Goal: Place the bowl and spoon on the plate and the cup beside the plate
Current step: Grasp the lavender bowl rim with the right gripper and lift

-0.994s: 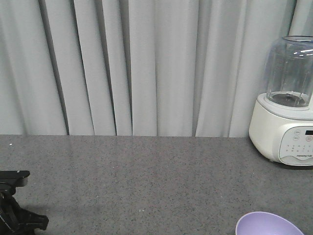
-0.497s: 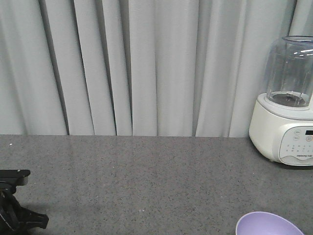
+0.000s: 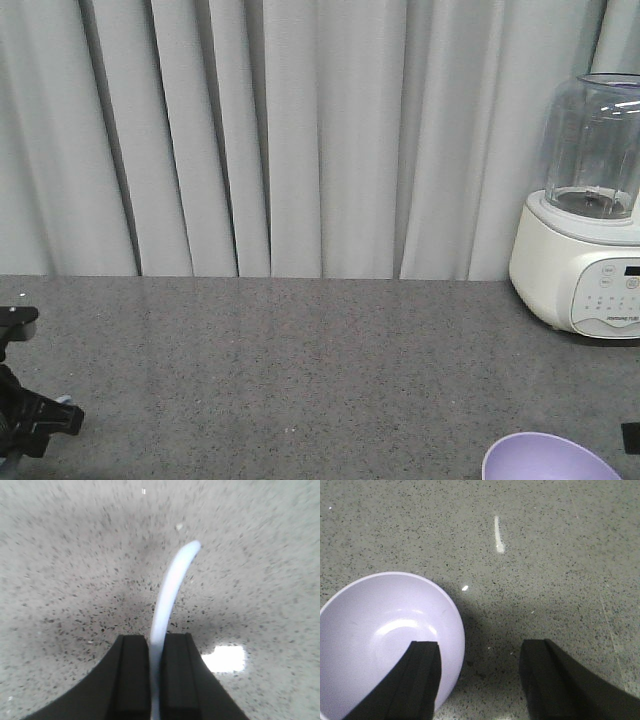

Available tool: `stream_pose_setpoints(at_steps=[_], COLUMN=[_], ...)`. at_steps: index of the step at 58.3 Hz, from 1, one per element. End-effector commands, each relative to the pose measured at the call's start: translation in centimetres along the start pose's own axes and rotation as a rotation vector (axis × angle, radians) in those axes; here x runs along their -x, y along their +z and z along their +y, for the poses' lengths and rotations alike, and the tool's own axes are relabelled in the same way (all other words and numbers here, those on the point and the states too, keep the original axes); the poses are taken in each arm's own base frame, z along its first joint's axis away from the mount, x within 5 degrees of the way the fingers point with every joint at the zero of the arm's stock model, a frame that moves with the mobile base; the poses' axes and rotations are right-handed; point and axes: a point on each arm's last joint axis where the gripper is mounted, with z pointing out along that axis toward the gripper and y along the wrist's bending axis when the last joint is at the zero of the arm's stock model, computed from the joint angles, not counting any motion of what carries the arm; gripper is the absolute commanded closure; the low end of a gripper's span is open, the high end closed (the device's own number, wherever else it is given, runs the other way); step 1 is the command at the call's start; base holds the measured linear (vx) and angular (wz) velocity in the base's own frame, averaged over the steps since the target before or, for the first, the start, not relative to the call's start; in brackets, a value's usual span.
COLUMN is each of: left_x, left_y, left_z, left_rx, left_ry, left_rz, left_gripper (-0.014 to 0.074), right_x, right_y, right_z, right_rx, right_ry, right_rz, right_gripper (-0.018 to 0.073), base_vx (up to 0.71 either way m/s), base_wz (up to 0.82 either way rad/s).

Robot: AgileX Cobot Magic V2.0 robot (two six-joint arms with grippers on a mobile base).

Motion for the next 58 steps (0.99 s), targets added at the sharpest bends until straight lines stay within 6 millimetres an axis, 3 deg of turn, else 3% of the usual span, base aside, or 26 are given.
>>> stream_pose_setpoints(at_steps=[1, 12, 23, 39, 46, 55, 58], left_x=[0.6, 0.2, -0.1, -0.1, -0.1, -0.2, -0.2], left_y=[-3.7, -6.2, -7.0, -7.2, -7.2, -7.2, -7.2], left_z=[-0.3, -0.4, -0.4, -0.4, -0.4, -0.4, -0.4], left_rx=[-0.009, -0.008, -0.008, -0.007, -0.007, -0.008, -0.008], left_ry=[0.007, 0.044, 0.054, 0.055, 0.055, 0.055, 0.055], left_rz=[-0.145, -0.211, -0.231, -0.228, -0.228, -0.227, -0.231], left_gripper=[0.0602, 0.0602, 0.0602, 0.0602, 0.0602, 0.0602, 0.0602], right_x=[2.4, 3.4, 2.9, 2.4, 2.4, 2.3, 2.4], right_y=[0.7, 5.2, 9.0, 11.7, 11.7, 11.7, 11.6], right_z=[0.1, 0.6, 0.8, 1.0, 1.2, 1.4, 1.4], right_rx=[-0.008, -0.015, -0.028, -0.023, -0.006, 0.017, 0.018], right_ry=[-0.043, -0.092, -0.121, -0.142, -0.163, -0.138, -0.136], right_rz=[-0.013, 0.166, 0.276, 0.329, 0.333, 0.337, 0.335], right_gripper=[0.0124, 0.0124, 0.0124, 0.0144, 0.026, 0.0529, 0.0575], base_vx=[0.0, 0.0, 0.0, 0.0, 0.0, 0.0, 0.0], base_wz=[0.0, 0.0, 0.0, 0.0, 0.0, 0.0, 0.0])
